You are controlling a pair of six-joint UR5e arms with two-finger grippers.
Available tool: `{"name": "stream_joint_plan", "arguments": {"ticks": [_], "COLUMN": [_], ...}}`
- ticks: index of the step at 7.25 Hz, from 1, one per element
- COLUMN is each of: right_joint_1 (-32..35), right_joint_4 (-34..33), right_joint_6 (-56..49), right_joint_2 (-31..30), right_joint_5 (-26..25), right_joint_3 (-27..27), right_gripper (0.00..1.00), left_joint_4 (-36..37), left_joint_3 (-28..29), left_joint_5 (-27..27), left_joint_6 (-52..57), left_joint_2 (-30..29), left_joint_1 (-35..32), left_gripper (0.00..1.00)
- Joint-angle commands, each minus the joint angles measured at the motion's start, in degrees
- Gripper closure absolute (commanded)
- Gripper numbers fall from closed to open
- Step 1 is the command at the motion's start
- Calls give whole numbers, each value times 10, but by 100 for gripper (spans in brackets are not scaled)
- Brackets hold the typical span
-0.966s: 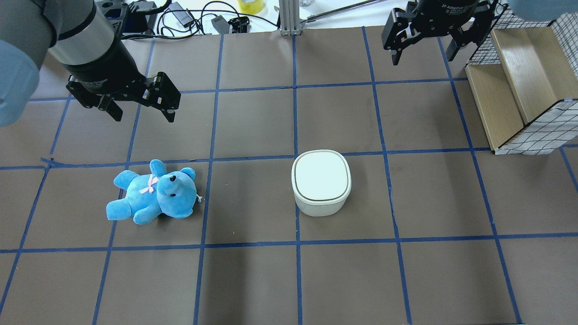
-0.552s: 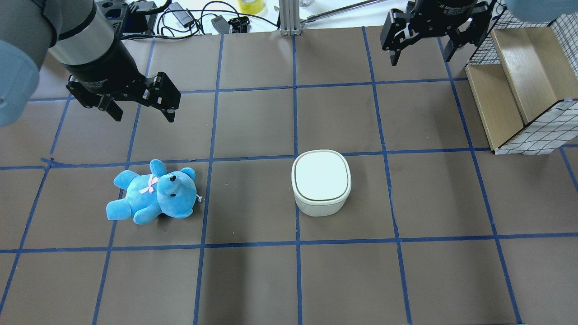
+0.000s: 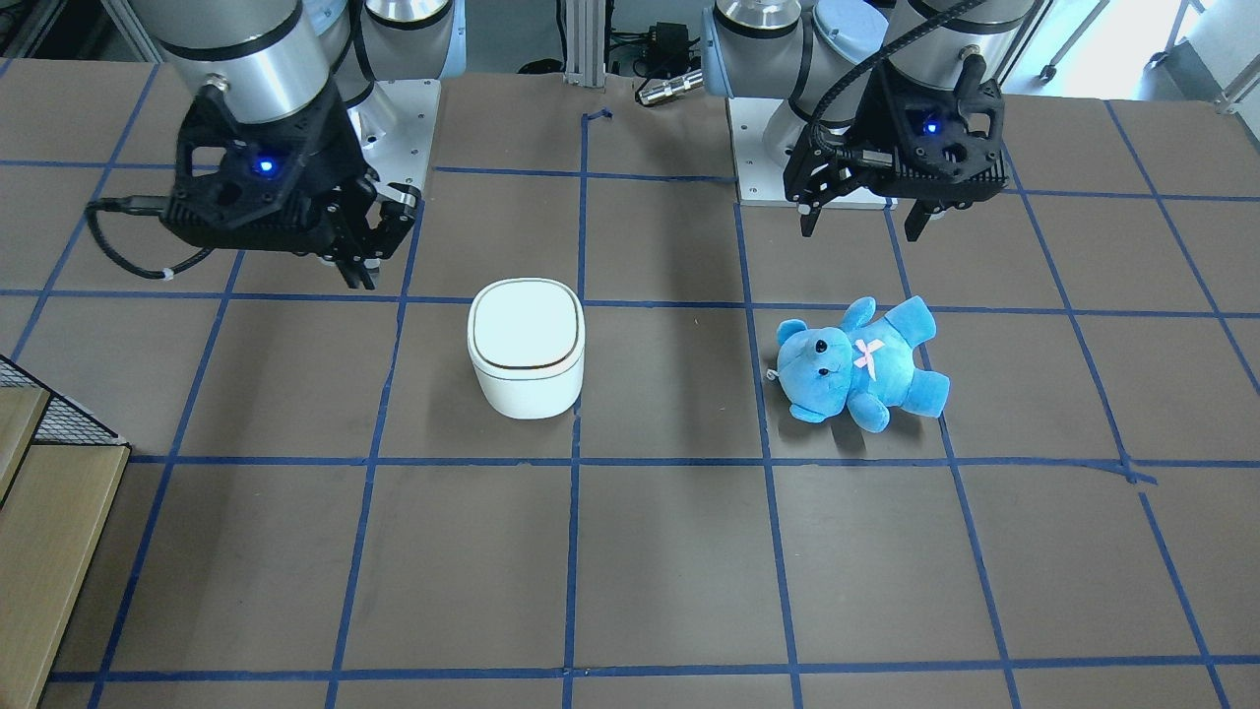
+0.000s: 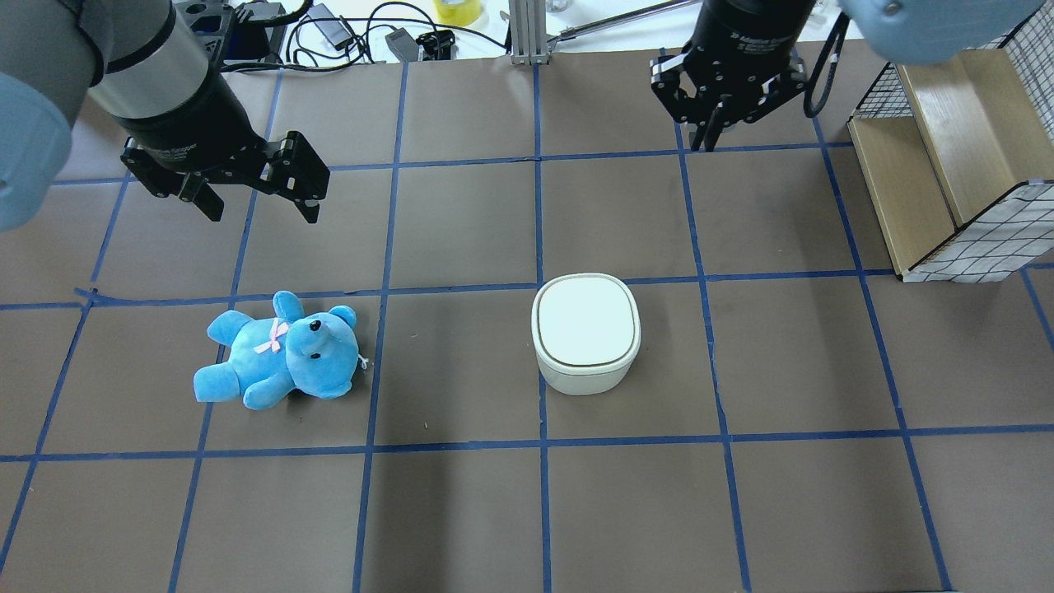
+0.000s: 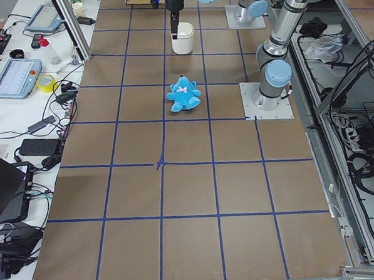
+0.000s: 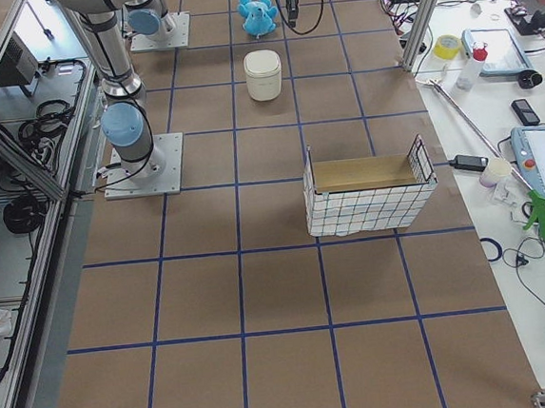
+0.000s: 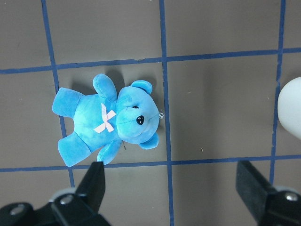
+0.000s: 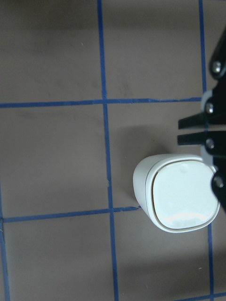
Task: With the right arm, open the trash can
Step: 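Move the right gripper over the white trash can and lower onto its lid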
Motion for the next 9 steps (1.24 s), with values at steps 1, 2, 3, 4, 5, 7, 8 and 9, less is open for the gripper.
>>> {"name": "stream_joint_plan", "arguments": {"ticks": [1, 2, 3, 4, 5, 7, 8, 9], "right_joint_1": [66, 73, 82, 90, 91, 92, 92, 92], "right_joint_4": [-15, -64, -122, -168, -195, -224, -227, -226], "right_joint_6": [70, 92, 100, 101, 101, 96, 94, 92], "right_joint_2": [11, 13, 13, 16, 20, 30, 35, 36], "right_joint_5": [2, 4, 4, 3, -5, -6, -5, -7], "right_joint_3": [40, 86, 136, 174, 210, 242, 246, 249], "right_gripper": [100, 100, 100, 100, 100, 100, 100, 100], "left_joint_4": [0, 0, 0, 0, 0, 0, 0, 0], "left_joint_3": [0, 0, 0, 0, 0, 0, 0, 0], "left_joint_5": [0, 0, 0, 0, 0, 0, 0, 0], "left_joint_6": [0, 0, 0, -1, -1, 0, -1, 0], "left_joint_2": [0, 0, 0, 0, 0, 0, 0, 0], "left_joint_1": [0, 0, 0, 0, 0, 0, 0, 0], "left_gripper": [0, 0, 0, 0, 0, 0, 0, 0]}}
